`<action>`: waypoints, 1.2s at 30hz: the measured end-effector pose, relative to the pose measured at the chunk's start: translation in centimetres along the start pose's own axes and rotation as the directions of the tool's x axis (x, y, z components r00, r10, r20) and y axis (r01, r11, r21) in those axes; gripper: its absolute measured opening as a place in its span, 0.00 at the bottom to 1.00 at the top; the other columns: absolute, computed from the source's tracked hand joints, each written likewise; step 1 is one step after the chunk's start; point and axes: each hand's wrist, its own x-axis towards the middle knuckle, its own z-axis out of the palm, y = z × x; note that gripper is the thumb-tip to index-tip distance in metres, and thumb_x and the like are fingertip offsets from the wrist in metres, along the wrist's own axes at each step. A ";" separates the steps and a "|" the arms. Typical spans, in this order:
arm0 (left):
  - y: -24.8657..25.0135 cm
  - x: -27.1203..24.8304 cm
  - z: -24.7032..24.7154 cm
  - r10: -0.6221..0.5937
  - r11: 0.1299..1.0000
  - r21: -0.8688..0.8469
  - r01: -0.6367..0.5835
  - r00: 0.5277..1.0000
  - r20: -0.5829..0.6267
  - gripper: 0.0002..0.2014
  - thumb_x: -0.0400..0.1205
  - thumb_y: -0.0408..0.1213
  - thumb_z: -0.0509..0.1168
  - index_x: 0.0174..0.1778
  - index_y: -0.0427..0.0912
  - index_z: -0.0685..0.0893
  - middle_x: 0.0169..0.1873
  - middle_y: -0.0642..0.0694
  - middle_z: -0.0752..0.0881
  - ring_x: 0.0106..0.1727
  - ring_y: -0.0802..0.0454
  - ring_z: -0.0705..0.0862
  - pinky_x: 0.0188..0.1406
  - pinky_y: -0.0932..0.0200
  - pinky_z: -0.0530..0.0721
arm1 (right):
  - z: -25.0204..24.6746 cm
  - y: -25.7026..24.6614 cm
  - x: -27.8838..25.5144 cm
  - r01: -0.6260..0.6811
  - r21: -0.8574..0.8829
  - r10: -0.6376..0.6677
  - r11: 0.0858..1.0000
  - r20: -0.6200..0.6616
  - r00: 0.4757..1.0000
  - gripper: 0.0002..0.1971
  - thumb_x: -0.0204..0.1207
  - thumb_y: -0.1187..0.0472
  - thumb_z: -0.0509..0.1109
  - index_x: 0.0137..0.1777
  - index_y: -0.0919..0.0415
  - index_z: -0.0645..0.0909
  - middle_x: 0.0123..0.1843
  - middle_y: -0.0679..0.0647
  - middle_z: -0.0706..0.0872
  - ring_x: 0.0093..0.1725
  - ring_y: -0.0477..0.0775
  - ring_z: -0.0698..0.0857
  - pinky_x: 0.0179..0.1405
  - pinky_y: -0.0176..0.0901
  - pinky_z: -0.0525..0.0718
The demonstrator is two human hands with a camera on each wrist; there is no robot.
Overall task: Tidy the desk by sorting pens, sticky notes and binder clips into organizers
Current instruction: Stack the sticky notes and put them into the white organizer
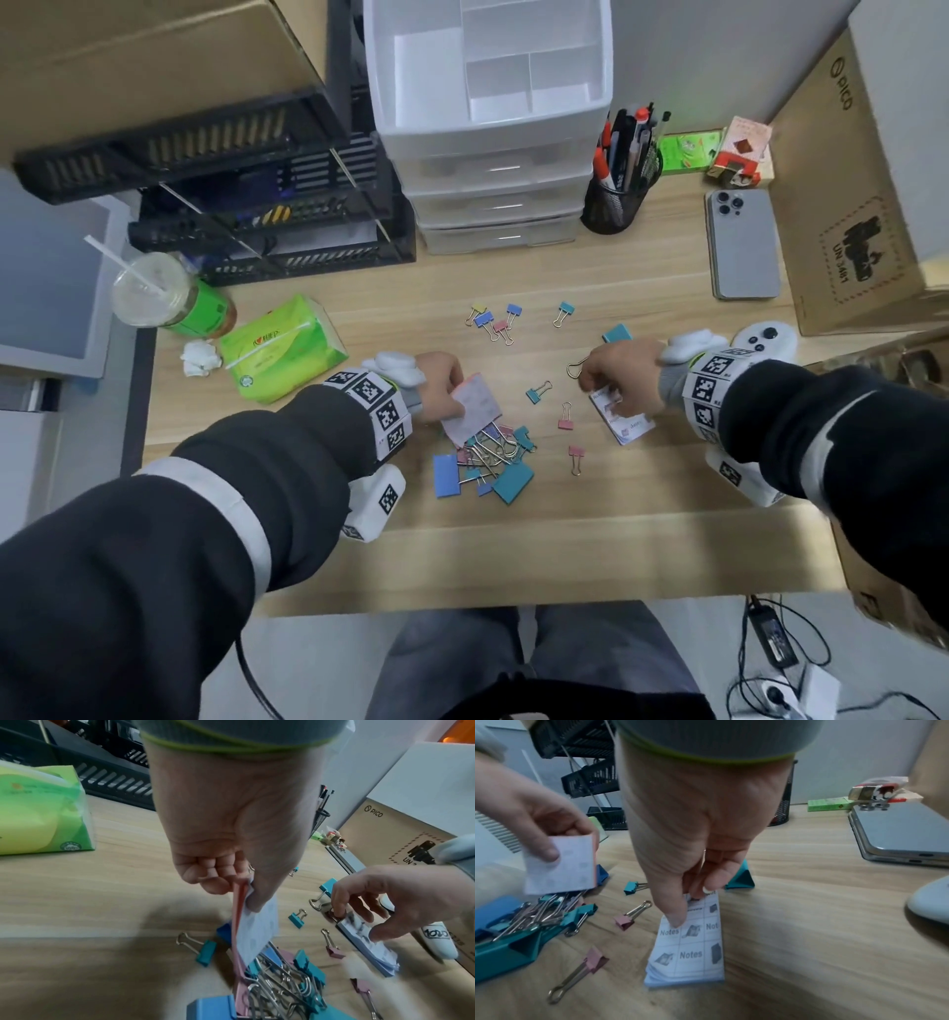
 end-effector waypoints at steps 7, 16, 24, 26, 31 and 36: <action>-0.1 0.0 -0.4 0.045 0.984 -0.174 -0.043 0.999 0.008 0.11 0.79 0.26 0.63 0.56 0.34 0.85 0.45 0.41 0.85 0.45 0.43 0.82 0.43 0.54 0.78 | 1.6 0.3 -0.7 0.009 -0.007 -0.011 1.000 -0.244 0.970 0.17 0.72 0.61 0.77 0.61 0.51 0.86 0.57 0.51 0.89 0.56 0.56 0.87 0.51 0.41 0.80; 0.1 -0.3 -0.8 0.059 0.907 -0.410 -0.101 0.992 -0.114 0.13 0.87 0.38 0.63 0.60 0.36 0.89 0.50 0.44 0.88 0.50 0.48 0.85 0.47 0.58 0.80 | -0.1 -0.4 -0.5 -0.037 -0.093 0.040 0.995 0.028 0.999 0.10 0.68 0.50 0.78 0.47 0.47 0.82 0.46 0.44 0.86 0.48 0.54 0.88 0.41 0.42 0.83; 1.3 -1.8 -3.4 0.048 0.922 -0.376 -0.092 0.991 -0.126 0.11 0.88 0.33 0.59 0.56 0.36 0.86 0.41 0.46 0.84 0.42 0.47 0.81 0.30 0.63 0.75 | -3.9 -0.8 -1.7 0.073 0.372 -0.047 0.925 -0.078 0.996 0.08 0.76 0.60 0.76 0.40 0.51 0.80 0.35 0.46 0.82 0.36 0.50 0.79 0.42 0.42 0.78; 1.7 -2.2 -4.0 0.045 0.916 -0.394 -0.081 0.994 -0.100 0.10 0.89 0.33 0.57 0.55 0.39 0.84 0.35 0.49 0.82 0.31 0.51 0.82 0.26 0.63 0.77 | -5.4 -2.0 -2.0 0.146 0.524 -0.070 0.839 -0.163 0.984 0.06 0.77 0.63 0.76 0.47 0.49 0.85 0.37 0.46 0.87 0.35 0.46 0.83 0.42 0.38 0.82; 2.8 -3.0 -5.1 0.049 0.829 -0.559 -0.033 0.999 0.014 0.14 0.91 0.34 0.52 0.65 0.40 0.80 0.32 0.42 0.87 0.18 0.57 0.83 0.16 0.63 0.83 | -7.9 -5.6 -0.7 0.283 0.709 0.016 0.646 -0.384 0.923 0.08 0.74 0.68 0.78 0.48 0.55 0.88 0.45 0.60 0.94 0.42 0.52 0.89 0.53 0.49 0.90; 3.6 -3.3 -6.5 0.055 0.703 -0.711 -0.021 0.998 0.024 0.12 0.90 0.35 0.52 0.60 0.38 0.79 0.36 0.40 0.88 0.24 0.49 0.83 0.20 0.59 0.84 | -9.1 -7.6 -0.1 0.296 0.649 0.096 0.701 -0.497 0.862 0.06 0.74 0.63 0.78 0.49 0.54 0.90 0.41 0.45 0.89 0.37 0.42 0.85 0.46 0.40 0.85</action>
